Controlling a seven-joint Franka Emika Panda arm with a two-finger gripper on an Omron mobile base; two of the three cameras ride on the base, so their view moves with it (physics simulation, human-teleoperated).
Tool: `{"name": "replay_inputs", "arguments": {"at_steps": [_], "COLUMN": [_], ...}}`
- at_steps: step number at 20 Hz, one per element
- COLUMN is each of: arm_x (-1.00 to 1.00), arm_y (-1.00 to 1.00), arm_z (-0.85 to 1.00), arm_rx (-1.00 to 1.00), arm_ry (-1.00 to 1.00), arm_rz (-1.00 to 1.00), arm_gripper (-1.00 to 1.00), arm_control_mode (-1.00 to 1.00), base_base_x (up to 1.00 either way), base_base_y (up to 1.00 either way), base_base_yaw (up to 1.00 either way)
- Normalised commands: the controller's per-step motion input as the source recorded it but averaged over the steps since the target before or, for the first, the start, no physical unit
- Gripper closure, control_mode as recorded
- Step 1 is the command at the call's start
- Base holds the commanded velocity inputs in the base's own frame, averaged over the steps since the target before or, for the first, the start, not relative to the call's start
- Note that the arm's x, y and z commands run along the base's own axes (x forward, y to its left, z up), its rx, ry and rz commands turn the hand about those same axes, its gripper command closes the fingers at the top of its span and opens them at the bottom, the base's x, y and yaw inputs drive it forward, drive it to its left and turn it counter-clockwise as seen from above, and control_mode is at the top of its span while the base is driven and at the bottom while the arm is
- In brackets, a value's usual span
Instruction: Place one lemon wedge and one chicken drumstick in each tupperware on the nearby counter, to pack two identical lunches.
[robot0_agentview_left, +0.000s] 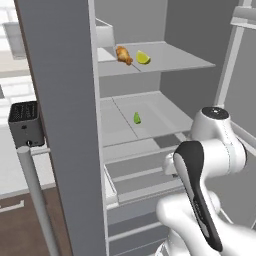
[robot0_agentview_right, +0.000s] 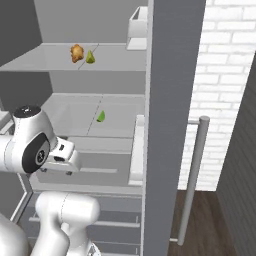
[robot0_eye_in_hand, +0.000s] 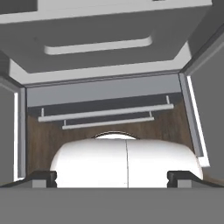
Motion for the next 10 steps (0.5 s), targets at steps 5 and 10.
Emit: {"name": "replay_inputs", "arguments": {"at_steps": [5,10], "arm_x": [0.62,0.91], "arm_y": [-0.24,0.00], "arm_z": [-0.03,0.00], "arm_rx": [0.00,0.00], "arm_ry": [-0.06,-0.18], "arm_rz": [0.02,0.03], "arm_gripper": [-1.00,-1.00], "arm_control_mode": [-1.00,-1.00], "base_base_x": [0.00,0.00], "base_base_y": [0.00,0.00], "base_base_yaw": [0.00,0.00]}}
